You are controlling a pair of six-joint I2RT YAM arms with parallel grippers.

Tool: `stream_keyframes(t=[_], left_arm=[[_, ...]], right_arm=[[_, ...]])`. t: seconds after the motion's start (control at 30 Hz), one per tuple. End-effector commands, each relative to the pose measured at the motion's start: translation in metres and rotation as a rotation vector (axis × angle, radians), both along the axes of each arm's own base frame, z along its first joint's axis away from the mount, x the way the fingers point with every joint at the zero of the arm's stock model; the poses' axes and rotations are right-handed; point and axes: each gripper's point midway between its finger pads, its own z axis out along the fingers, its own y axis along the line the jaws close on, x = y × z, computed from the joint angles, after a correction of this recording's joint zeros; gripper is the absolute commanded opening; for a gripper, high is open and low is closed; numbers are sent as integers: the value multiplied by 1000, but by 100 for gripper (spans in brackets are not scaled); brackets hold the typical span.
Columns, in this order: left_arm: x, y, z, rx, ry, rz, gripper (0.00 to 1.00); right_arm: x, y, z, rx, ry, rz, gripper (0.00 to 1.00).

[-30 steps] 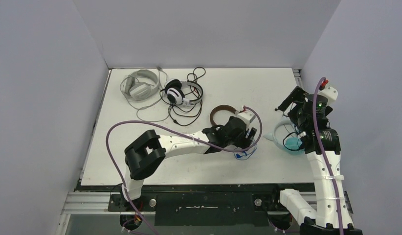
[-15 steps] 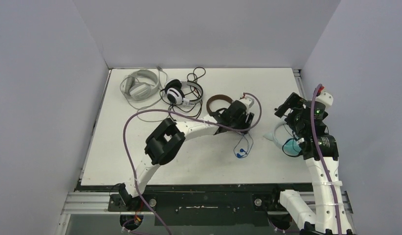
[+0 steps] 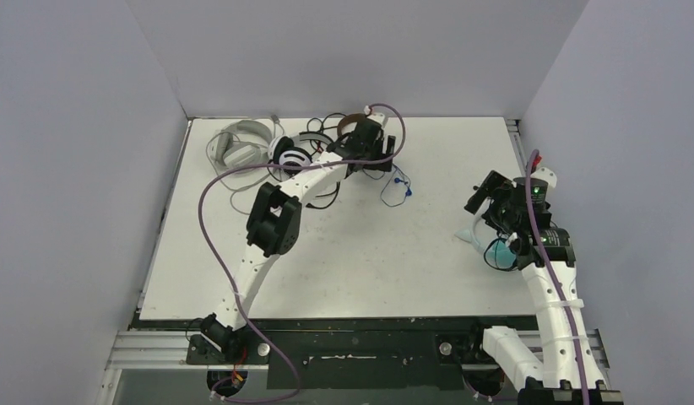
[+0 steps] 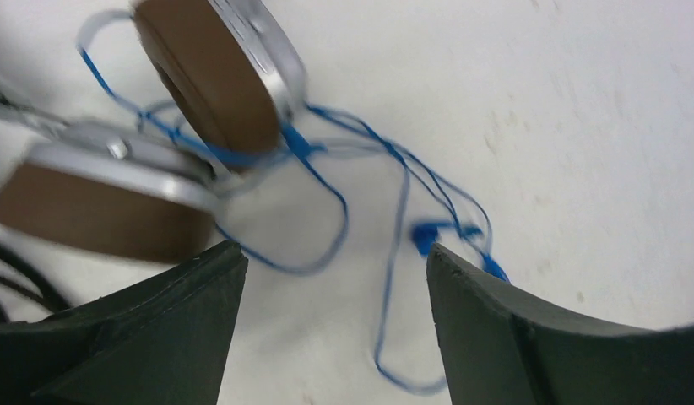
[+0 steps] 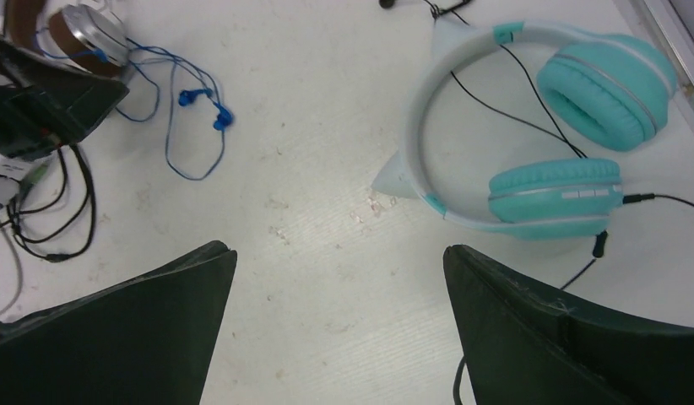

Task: Wrap the headphones
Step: Move the headphones to the corner of the board, then move the headphones to the center of the board.

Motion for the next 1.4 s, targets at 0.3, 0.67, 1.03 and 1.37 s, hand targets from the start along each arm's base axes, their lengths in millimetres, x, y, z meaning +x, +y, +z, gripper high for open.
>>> stream_keyframes(t=[0.3,0.67,1.03,1.37], left_arm=[[-220,-162,57,-149,-64,-398,86],[-213,-226,28,-203,-115,-376,97],[-198,-253,16,-312,-176,-354,97],[-198,-246,-21,-98,-239,-343,89]], right_arm=[[-55,-56,11,-82,4,-391,100],[-71,-51,28,-43,-79,-377,100],[-80,-46,38,-48,-121,-336,99],[-81,-45,41,-45,-131,-331,99]])
